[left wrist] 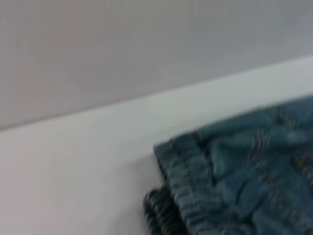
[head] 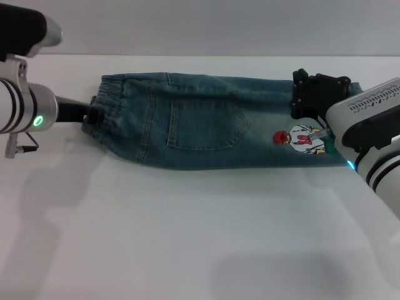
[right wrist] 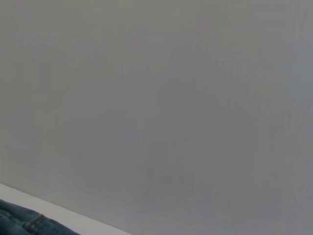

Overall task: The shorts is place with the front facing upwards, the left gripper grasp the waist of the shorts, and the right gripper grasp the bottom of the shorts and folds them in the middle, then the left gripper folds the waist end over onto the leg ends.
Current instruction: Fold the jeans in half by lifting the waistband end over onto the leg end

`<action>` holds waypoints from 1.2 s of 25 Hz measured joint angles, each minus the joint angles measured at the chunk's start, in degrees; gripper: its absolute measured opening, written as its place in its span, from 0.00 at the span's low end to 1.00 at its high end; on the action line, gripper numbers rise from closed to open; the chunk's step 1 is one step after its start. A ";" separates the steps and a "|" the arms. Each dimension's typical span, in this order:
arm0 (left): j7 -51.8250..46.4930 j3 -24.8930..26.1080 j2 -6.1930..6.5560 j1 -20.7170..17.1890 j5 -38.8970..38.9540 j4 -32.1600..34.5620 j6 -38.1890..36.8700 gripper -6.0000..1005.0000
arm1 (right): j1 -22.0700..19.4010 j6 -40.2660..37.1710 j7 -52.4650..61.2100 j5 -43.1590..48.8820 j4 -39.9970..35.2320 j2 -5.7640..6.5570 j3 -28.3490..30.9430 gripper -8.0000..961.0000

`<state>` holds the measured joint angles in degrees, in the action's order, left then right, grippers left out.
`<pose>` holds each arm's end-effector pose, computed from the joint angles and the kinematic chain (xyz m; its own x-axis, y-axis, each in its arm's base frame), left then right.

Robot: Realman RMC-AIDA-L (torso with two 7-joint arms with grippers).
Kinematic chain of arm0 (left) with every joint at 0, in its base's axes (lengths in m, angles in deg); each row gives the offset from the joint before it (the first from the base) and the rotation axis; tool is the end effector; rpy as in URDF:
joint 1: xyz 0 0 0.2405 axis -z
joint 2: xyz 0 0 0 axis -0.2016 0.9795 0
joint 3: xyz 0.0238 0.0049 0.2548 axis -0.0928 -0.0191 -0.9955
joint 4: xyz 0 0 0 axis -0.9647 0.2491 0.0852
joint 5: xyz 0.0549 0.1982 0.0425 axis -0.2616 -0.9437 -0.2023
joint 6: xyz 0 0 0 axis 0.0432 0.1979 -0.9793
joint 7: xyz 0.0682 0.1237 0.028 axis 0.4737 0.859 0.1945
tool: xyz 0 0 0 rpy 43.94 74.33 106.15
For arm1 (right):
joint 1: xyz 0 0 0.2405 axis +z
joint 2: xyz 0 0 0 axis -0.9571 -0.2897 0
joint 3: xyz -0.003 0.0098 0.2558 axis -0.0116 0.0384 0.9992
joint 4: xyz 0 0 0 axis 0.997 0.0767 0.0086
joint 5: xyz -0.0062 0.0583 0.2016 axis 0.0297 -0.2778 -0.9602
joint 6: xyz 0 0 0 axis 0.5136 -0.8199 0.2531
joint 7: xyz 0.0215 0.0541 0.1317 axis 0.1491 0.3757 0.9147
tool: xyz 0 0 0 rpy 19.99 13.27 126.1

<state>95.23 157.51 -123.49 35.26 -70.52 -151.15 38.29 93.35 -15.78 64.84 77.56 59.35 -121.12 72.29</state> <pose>-0.2299 0.3910 0.0117 0.6669 0.6874 0.2876 0.6371 -0.3259 -0.6985 0.2387 0.3654 -0.0689 0.8620 -0.0897 -0.4988 -0.4968 -0.3441 -0.7967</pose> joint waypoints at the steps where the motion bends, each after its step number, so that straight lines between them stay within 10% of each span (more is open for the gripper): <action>1: 0.05 0.00 0.04 -0.60 0.97 -1.24 0.00 0.32 | 0.00 0.00 0.00 0.00 0.00 0.00 0.07 0.01; 11: 0.07 0.65 0.10 -1.28 3.09 -2.43 0.85 0.00 | -0.09 0.00 0.00 -0.29 -0.07 0.00 0.19 0.01; 27: 0.51 1.70 0.16 -0.68 1.43 -1.34 2.10 0.05 | -0.40 0.08 0.00 -0.46 -0.47 0.00 -0.34 0.01; 30: 0.51 1.79 0.18 -0.44 0.79 -0.55 1.69 0.23 | -0.41 0.15 0.00 -0.46 -0.47 0.00 -0.35 0.01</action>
<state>95.74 159.29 -123.30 34.82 -69.73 -151.71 39.98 92.93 -15.64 64.84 77.10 58.88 -121.12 71.95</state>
